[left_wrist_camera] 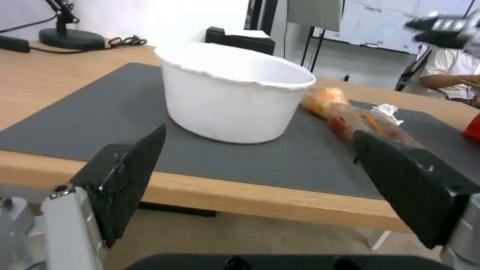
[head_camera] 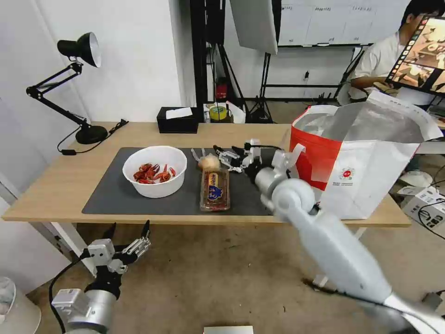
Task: Pick up the trash from the table and place it into the takeout bag.
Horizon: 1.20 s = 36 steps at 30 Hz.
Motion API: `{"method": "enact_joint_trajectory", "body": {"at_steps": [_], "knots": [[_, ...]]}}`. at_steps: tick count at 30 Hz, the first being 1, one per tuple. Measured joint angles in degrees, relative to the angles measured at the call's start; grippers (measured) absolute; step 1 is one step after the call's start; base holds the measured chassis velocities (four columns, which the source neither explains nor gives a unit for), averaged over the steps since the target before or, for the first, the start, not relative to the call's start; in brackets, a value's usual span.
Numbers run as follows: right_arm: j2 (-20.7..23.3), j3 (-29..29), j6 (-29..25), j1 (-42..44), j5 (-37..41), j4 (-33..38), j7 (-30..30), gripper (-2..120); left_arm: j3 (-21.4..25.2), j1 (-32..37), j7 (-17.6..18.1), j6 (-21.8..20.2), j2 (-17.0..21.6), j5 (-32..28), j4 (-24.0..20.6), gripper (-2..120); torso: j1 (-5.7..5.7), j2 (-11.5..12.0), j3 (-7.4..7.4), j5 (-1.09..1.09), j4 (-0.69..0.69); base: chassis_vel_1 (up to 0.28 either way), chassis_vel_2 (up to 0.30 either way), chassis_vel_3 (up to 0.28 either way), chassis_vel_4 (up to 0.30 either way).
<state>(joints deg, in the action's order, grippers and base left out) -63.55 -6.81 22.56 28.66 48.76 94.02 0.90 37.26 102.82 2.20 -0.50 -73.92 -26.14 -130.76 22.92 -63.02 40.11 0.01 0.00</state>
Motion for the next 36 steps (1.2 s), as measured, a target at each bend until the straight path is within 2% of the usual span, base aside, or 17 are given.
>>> {"method": "enact_joint_trajectory", "body": {"at_steps": [1, 2, 5, 6, 9, 10, 13, 14, 16, 36], "knots": [[0.04, -0.73, 0.48, -0.56, -0.79, -0.68, 0.73, 50, -0.01, -0.16, -0.02, 0.0, 0.11, -0.19, 0.1, 100, 0.0, 0.0, 0.0, 0.0, 0.0, 0.0, 0.0, 0.0, 0.0], [0.04, -0.73, 0.48, -0.56, -0.79, -0.68, 0.73, 50, -0.01, -0.16, -0.02, 0.0, 0.11, -0.19, 0.1, 100, 0.0, 0.0, 0.0, 0.0, 0.0, 0.0, 0.0, 0.0, 0.0], [0.32, -2.39, 1.87, -1.65, -3.79, -3.37, 4.71, 36, -0.02, -0.48, -0.15, 0.0, 0.46, -0.64, 0.42, 100, 0.0, 0.0, 0.0, 0.0, 0.01, 0.0, 0.0, 0.0, 0.0], [0.32, -2.39, 1.87, -1.65, -3.79, -3.37, 4.71, 36, -0.02, -0.48, -0.15, 0.0, 0.46, -0.64, 0.42, 100, 0.0, 0.0, 0.0, 0.0, 0.01, 0.0, 0.0, 0.0, 0.0], [0.63, -3.2, 2.45, -2.13, -5.34, -5.8, 8.9, 22, -0.09, -1.12, -0.31, -0.11, 0.57, -0.98, 0.84, 100, 0.0, 0.0, 0.0, 0.0, 0.0, 0.0, 0.0, 0.0, 0.0], [0.63, -3.2, 2.45, -2.13, -5.34, -5.8, 8.9, 22, -0.09, -1.12, -0.31, -0.11, 0.57, -0.98, 0.84, 100, 0.0, 0.0, 0.0, 0.0, 0.0, 0.0, 0.0, 0.0, 0.0], [0.33, -3.87, 2.68, -2.88, -5.61, -7.69, 11.42, 7, -0.18, -1.54, -0.45, -0.32, 0.38, -1.25, 0.88, 100, 0.0, 0.0, 0.0, 0.0, 0.0, 0.0, 0.0, 0.0, 0.0], [0.33, -3.87, 2.68, -2.88, -5.61, -7.69, 11.42, 7, -0.18, -1.54, -0.45, -0.32, 0.38, -1.25, 0.88, 100, 0.0, 0.0, 0.0, 0.0, 0.0, 0.0, 0.0, 0.0, 0.0], [-0.19, -4.63, 3.57, -3.43, -5.3, -8.38, 12.11, 0, -0.07, -1.58, -0.48, -0.34, 0.2, -1.31, 0.87, 100, 0.0, 0.0, 0.0, -0.01, 0.0, 0.0, 0.0, 0.0, 0.0], [-2.16, -5.4, 4.36, -4.36, -4.13, -13.8, 10.56, 0, -0.5, -5.13, -0.91, -1.63, 1.77, -3.76, 2.42, 100, -0.01, 0.0, 0.0, 0.0, 0.01, 0.0, 0.0, 0.0, 0.0]]}}
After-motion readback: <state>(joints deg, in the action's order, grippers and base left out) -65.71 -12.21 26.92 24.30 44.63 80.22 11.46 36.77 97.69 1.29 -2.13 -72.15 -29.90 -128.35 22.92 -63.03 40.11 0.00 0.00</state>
